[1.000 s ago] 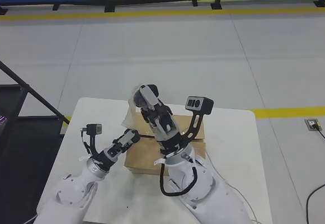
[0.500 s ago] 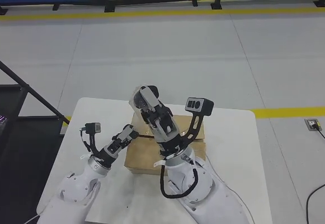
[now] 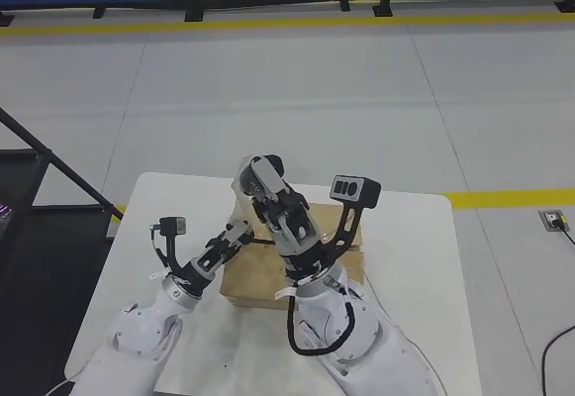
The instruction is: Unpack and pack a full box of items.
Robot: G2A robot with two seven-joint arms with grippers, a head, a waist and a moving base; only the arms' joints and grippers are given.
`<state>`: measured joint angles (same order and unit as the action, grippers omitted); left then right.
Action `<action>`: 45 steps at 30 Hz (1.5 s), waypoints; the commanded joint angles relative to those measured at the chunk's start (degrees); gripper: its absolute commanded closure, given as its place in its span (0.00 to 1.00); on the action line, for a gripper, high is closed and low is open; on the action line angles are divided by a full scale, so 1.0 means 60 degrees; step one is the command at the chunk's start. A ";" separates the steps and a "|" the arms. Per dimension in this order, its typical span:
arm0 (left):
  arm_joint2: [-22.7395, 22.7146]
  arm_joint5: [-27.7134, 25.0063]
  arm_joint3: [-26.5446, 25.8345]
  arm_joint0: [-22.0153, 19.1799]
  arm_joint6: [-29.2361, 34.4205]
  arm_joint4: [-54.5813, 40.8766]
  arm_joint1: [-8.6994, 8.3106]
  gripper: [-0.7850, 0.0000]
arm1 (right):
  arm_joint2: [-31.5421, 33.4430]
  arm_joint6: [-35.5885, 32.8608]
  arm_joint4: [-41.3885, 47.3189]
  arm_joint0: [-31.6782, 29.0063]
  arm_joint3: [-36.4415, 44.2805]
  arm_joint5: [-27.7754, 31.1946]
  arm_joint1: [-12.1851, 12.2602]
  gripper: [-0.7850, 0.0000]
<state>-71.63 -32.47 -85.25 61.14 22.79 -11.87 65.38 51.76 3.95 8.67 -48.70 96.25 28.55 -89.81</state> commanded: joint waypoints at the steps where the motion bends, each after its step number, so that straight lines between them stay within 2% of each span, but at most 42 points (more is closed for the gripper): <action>1: -0.0051 -0.0031 0.0042 0.0030 0.0031 -0.0013 0.0001 0.56 | 0.0098 0.0037 -0.0054 -0.0039 0.0016 -0.0013 -0.0017 1.00; 15: -0.0395 0.0065 0.0160 0.0146 0.0226 -0.0198 0.0009 0.58 | 0.0404 -0.0238 0.0081 -0.0124 -0.0104 0.0032 -0.0172 1.00; 25: -0.0400 0.0207 0.0275 -0.0077 0.0289 -0.0145 0.0061 0.61 | 0.0460 -0.0984 0.0641 -0.0151 -0.0166 0.0017 -0.0260 1.00; 34: -0.0449 0.0393 0.0417 -0.0197 0.0244 -0.0428 0.0115 0.65 | 0.0556 -0.1174 0.0638 -0.0164 -0.0262 -0.0056 -0.0340 1.00; 38: -0.0468 0.0457 0.0498 -0.0245 0.0286 -0.0506 0.0135 0.69 | 0.0581 -0.1281 0.0655 -0.0156 -0.0301 -0.0074 -0.0376 1.00; 42: -0.0498 0.0564 0.0607 -0.0301 0.0347 -0.0601 0.0151 0.78 | 0.0608 -0.1360 0.0663 -0.0163 -0.0309 -0.0074 -0.0410 1.00; 45: -0.0524 0.0617 0.0669 -0.0340 0.0368 -0.0631 0.0162 0.81 | 0.0638 -0.1403 0.0646 -0.0183 -0.0314 -0.0060 -0.0433 1.00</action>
<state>-74.75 -28.81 -81.35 59.16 24.95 -15.62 66.33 55.53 -4.40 12.58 -49.75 94.36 28.17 -92.36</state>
